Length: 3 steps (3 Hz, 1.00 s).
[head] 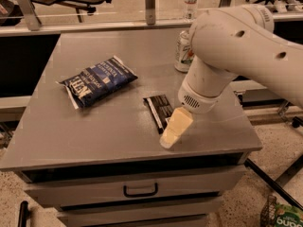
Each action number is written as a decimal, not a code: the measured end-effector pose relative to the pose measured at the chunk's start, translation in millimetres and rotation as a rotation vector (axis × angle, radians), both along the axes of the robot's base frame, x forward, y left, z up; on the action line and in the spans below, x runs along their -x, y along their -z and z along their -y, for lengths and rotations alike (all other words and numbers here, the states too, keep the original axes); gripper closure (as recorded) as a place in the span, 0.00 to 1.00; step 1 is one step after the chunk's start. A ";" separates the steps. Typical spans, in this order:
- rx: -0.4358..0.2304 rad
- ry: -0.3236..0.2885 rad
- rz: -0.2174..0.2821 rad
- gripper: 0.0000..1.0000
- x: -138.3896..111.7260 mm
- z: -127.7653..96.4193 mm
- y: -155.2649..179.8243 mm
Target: Pick rxbar chocolate
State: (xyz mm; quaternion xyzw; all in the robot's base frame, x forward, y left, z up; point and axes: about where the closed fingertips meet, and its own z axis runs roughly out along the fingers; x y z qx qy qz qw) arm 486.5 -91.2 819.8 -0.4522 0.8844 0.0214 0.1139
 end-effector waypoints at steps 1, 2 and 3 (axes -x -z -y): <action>-0.006 -0.002 0.008 0.00 0.1 -1.5 -1.0; -0.032 -0.011 0.039 0.00 0.4 -7.9 -5.0; -0.101 0.007 0.089 0.00 0.0 -25.4 -11.1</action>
Offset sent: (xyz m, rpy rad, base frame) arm 0.0002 0.0150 0.0109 0.0664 -0.0782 0.0202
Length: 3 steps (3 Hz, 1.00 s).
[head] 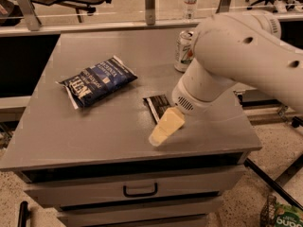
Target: Pick rxbar chocolate
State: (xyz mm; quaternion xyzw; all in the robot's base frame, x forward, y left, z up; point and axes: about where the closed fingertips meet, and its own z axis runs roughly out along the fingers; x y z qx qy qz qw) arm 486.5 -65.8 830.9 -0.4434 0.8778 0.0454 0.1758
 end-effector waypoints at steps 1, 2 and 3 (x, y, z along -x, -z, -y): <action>-0.027 0.013 0.035 0.00 -3.9 -13.5 6.5; -0.017 -0.008 0.095 0.03 -19.7 -38.6 14.5; -0.003 -0.016 0.127 0.16 -29.0 -47.2 15.1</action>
Offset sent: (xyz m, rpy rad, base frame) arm 0.0306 0.0571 -0.0235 0.0124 -0.1333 0.0227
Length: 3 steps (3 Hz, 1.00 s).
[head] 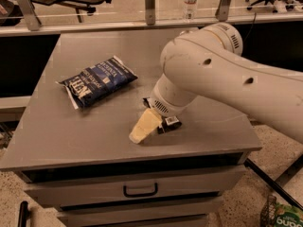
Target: Pick rxbar chocolate
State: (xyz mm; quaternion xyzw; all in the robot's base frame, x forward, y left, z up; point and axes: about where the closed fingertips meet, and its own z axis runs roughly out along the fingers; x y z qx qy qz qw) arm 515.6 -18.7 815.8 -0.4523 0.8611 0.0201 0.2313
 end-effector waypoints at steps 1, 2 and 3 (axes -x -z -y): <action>0.000 0.000 0.000 0.38 0.0 0.0 -3.0; 0.000 0.000 0.000 0.62 -0.1 0.0 -11.9; 0.000 0.000 0.000 0.86 -0.1 0.0 -20.9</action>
Offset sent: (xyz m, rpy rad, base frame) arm 0.0188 0.0057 0.0110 -0.0201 -0.0186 0.0447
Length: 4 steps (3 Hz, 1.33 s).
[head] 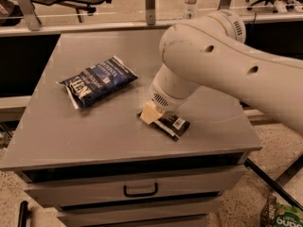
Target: Pick rxbar chocolate
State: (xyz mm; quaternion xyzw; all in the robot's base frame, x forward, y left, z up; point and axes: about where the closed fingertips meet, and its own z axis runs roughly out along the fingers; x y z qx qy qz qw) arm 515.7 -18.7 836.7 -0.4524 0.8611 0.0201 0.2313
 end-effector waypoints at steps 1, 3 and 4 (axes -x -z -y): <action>0.000 0.000 0.000 1.00 0.0 0.0 -1.1; -0.045 -0.113 -0.076 1.00 -2.0 8.7 -19.1; -0.115 -0.192 -0.100 1.00 3.0 14.4 -43.9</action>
Offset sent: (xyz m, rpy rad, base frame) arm 0.0019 -0.0039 0.0200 -0.0063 0.1397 0.2422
